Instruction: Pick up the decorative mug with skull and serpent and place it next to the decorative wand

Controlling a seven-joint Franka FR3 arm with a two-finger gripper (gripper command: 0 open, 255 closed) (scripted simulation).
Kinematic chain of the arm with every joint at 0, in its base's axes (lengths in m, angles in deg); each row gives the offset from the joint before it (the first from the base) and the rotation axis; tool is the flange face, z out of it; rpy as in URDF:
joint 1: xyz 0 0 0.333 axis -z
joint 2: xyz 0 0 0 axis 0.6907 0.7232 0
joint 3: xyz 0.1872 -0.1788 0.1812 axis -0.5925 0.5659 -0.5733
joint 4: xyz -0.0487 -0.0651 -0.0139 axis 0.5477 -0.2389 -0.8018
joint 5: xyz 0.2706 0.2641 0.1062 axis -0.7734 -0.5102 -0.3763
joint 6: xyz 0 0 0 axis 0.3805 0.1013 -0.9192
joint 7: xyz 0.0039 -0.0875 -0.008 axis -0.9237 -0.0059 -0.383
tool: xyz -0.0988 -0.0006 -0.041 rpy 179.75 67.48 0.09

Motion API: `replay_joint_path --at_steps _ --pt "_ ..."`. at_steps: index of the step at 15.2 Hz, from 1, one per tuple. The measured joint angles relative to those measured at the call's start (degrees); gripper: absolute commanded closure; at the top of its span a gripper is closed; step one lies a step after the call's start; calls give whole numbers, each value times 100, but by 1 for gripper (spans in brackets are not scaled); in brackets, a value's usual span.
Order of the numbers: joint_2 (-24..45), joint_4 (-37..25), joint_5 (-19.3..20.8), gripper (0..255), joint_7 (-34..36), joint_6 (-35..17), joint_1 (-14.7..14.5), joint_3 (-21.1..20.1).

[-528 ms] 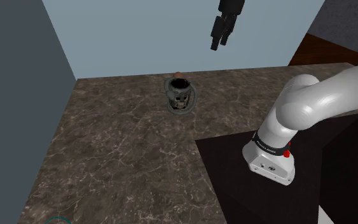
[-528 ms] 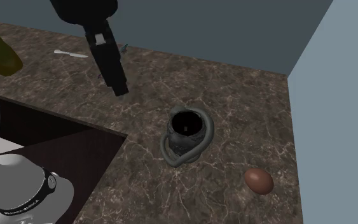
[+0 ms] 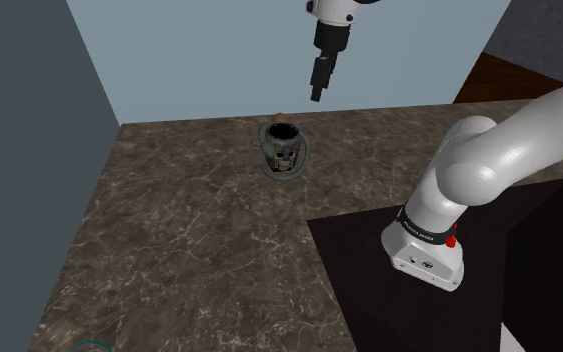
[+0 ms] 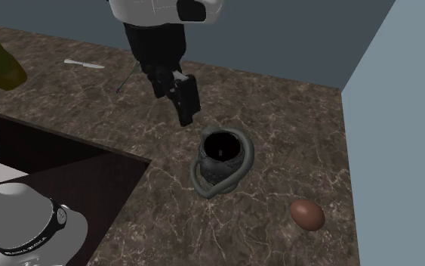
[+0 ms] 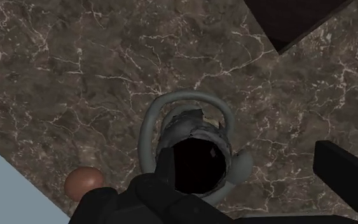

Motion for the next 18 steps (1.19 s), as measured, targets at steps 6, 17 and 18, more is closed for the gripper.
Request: replay_joint_path --at_steps 6,17,18 --pt "1074 79 292 0 -799 -1090 -314 -57" --pt "2665 60 759 0 -1535 -2620 -544 -175" --pt "2727 75 770 0 -1528 -2698 -541 -172"
